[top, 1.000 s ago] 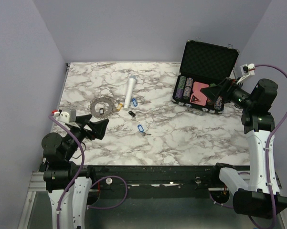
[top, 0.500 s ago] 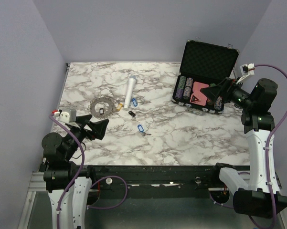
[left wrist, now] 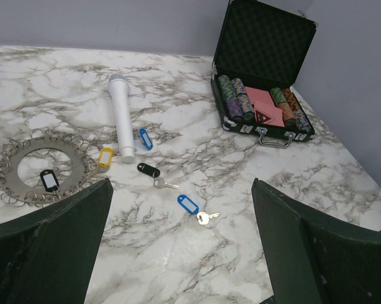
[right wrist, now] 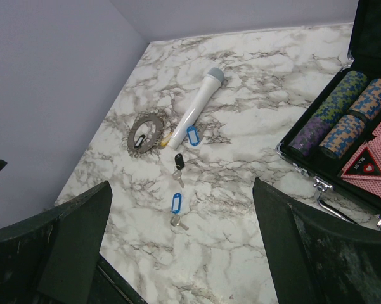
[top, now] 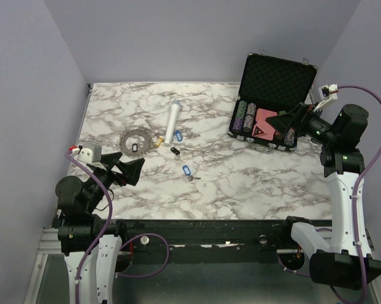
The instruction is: Put the keys on the keyring
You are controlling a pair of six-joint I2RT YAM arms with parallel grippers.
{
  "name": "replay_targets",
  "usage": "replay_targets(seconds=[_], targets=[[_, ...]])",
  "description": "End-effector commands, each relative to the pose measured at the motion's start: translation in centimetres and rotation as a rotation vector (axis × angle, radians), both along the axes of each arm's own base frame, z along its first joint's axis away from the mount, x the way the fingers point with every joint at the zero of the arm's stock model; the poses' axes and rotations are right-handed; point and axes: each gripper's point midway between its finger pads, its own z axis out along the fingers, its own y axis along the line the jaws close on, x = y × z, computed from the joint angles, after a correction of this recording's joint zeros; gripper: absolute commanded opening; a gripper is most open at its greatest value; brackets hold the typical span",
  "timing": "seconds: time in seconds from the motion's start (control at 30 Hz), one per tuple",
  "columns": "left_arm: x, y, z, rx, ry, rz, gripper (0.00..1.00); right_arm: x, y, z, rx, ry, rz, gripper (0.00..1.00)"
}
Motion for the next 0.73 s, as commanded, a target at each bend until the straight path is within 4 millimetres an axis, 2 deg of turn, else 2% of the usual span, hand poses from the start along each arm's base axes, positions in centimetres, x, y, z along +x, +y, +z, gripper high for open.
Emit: replay_targets(seconds=[0.0,0.7], targets=[[-0.21,0.04,-0.32,0.013,-0.002,0.001,0.99,0.11,0.02,-0.11,-0.002,-0.012,0.012,1.0],[0.17,0.07,-0.7,0.014,0.007,0.001,0.99,0.65,-0.32,-0.27,-0.028,-0.031,-0.001,1.0]])
